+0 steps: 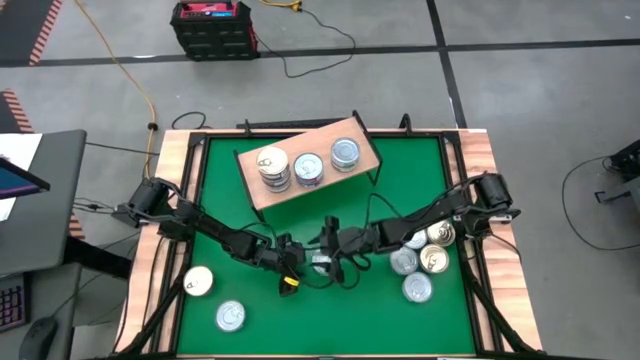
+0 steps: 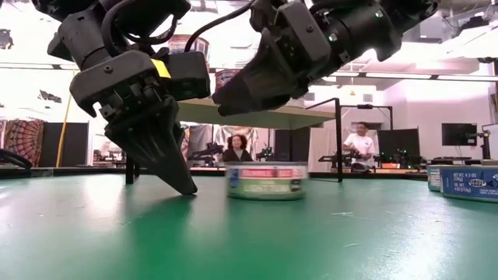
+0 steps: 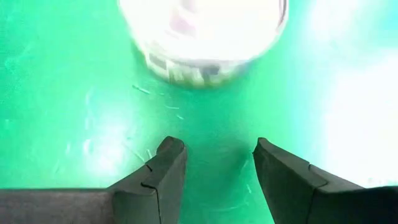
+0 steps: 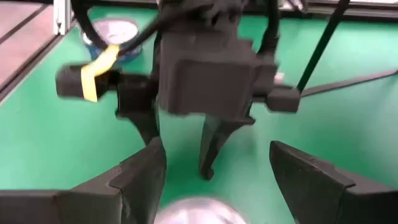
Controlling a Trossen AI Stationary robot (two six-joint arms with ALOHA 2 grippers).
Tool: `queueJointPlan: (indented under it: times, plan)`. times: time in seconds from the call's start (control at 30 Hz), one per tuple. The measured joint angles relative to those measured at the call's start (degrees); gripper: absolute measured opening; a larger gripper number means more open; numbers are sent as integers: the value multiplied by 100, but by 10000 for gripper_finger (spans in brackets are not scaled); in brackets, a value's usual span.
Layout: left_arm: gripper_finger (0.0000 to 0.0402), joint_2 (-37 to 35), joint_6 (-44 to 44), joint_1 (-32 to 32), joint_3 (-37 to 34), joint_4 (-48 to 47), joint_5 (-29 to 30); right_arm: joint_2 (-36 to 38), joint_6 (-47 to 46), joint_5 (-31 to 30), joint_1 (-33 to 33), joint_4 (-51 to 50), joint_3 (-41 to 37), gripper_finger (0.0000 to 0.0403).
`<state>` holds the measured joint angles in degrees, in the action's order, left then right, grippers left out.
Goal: Stack canned seafood by type on shelf
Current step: Stack the green white tuna can on top of the green white tuna can on the shelf
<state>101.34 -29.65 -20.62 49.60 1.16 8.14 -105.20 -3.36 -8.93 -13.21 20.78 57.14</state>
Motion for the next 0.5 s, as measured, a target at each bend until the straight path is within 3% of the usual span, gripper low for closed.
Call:
queueJointPlan:
  times: [0.13,0.33,0.5]
  plan:
    - [180,0,2,0,0,-34,-44,-4,28,2,25,-224,0,311]
    - [180,-83,0,-78,-11,-78,-341,719,-68,-171,11,-2204,143,311]
    - [180,-159,236,-214,12,35,99,841,-254,-770,184,-3404,83,311]
